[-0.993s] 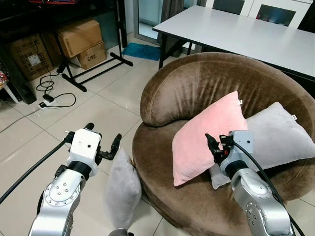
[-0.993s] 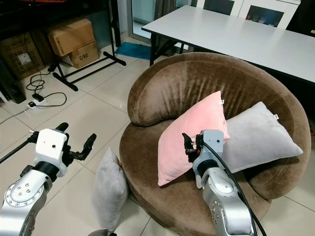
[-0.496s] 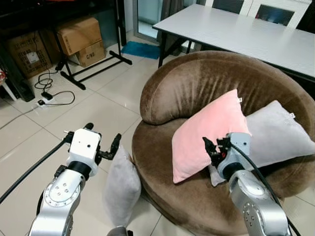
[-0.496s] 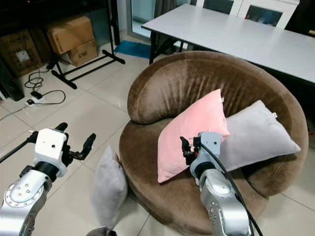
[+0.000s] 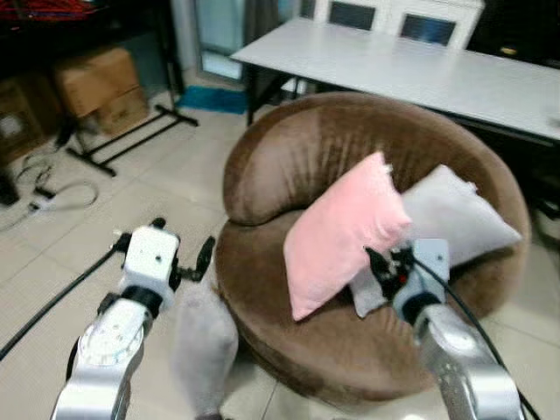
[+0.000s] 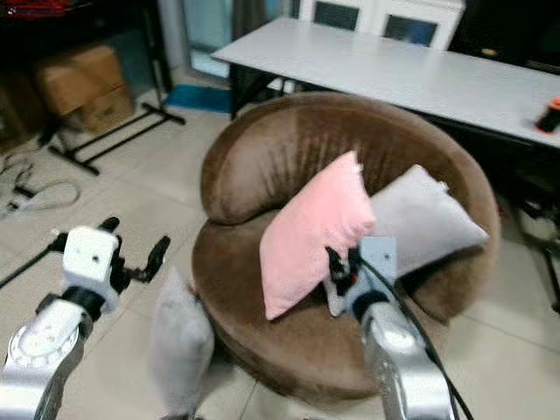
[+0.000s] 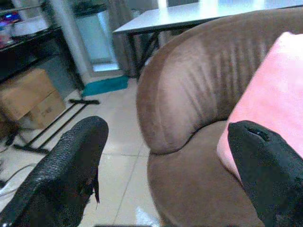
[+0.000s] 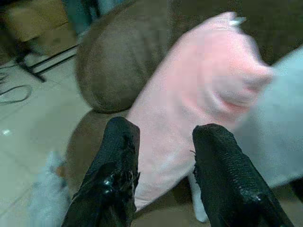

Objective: Move the pillow to the sofa from floor

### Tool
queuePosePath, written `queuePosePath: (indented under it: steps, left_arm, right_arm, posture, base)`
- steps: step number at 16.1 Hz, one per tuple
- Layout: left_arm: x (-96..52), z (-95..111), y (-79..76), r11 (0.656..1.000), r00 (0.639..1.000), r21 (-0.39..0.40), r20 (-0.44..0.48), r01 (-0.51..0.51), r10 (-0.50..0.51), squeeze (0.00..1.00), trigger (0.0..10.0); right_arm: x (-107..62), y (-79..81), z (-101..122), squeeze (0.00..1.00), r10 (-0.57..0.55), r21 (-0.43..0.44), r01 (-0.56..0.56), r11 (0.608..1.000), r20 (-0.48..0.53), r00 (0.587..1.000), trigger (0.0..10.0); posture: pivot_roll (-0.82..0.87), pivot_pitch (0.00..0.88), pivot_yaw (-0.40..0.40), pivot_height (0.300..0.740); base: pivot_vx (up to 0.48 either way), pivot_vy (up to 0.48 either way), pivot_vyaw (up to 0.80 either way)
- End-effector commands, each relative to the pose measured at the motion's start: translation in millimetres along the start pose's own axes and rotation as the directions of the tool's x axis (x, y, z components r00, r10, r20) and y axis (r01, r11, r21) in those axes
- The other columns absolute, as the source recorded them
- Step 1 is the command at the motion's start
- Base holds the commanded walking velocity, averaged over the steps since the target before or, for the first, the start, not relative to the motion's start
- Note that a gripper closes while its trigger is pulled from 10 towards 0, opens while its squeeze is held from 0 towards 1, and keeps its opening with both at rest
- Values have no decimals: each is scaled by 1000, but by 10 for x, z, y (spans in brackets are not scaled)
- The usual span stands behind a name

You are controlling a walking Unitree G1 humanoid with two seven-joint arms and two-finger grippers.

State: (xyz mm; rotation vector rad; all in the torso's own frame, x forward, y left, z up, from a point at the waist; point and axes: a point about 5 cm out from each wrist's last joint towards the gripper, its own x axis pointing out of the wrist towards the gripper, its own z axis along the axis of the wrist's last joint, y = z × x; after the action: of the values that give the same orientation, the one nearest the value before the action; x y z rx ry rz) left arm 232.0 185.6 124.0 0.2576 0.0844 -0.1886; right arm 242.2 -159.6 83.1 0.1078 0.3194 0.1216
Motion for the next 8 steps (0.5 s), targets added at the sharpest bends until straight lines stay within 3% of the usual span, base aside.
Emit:
queuePosePath:
  steps: [1,5,8]
  left_arm:
    - [-20,-26,-3,1000,1000,-7,-19,-8,8,0,10000]
    - [-33,-33,10,1000,1000,-16,-21,-23,22,0,10000]
    - [-37,-31,11,999,999,-18,-23,-27,26,0,10000]
  right_arm:
    - [-1,50,62,0,34,-10,-34,999,19,999,10000]
    - [34,25,64,0,42,-20,-42,999,10,999,10000]
    - [48,14,89,0,28,7,-28,1000,12,1000,10000]
  posture:
    - [3,0,-23,740]
    - [13,0,-39,740]
    - [19,0,-46,740]
  base:
    - [0,0,800]
    - [0,0,800]
    - [0,282,0]
